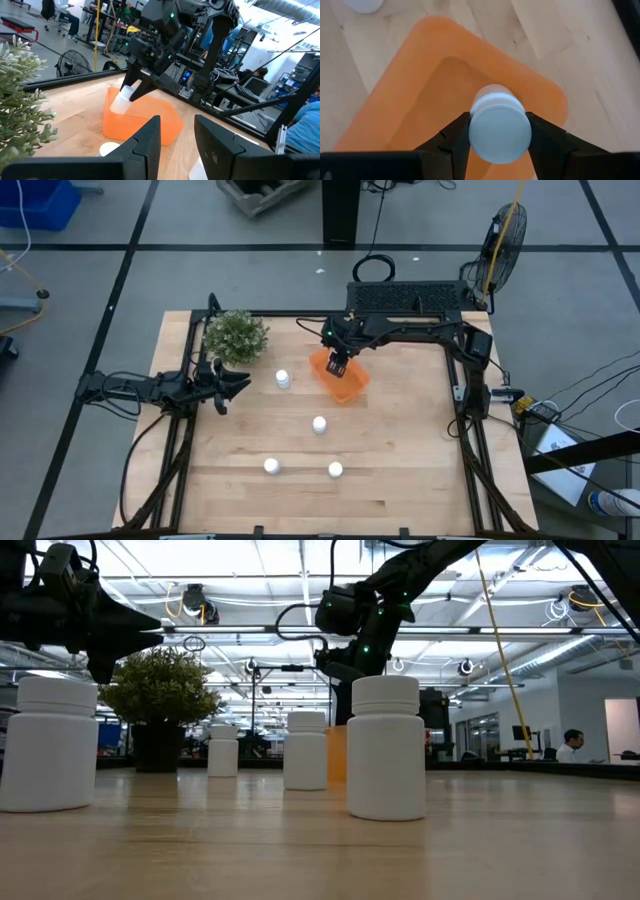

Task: Pick and place pill bottles into a basket
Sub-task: Put the white pill bottle into the orange bin

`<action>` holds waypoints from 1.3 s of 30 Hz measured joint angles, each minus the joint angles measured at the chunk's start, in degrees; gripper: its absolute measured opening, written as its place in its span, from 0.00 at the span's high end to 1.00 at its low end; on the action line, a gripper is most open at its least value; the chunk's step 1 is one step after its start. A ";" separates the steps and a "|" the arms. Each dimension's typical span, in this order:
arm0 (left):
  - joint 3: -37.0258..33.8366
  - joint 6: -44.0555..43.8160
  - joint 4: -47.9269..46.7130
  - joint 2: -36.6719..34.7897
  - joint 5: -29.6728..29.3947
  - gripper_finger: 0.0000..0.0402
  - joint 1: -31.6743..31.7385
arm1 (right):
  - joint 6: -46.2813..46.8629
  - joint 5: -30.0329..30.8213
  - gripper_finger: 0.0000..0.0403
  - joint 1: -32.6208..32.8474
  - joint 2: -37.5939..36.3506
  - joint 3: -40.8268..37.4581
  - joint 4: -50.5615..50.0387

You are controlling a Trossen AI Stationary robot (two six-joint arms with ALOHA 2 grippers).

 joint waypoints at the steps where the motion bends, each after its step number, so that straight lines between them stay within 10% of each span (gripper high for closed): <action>1: 0.00 0.00 0.00 0.00 -0.02 0.70 0.00 | -0.09 -0.14 0.62 -0.16 0.05 -0.04 -0.35; 39: 0.02 2.65 0.00 0.00 -0.15 0.70 0.04 | -5.96 -0.10 0.52 -0.39 -0.04 -0.04 -1.80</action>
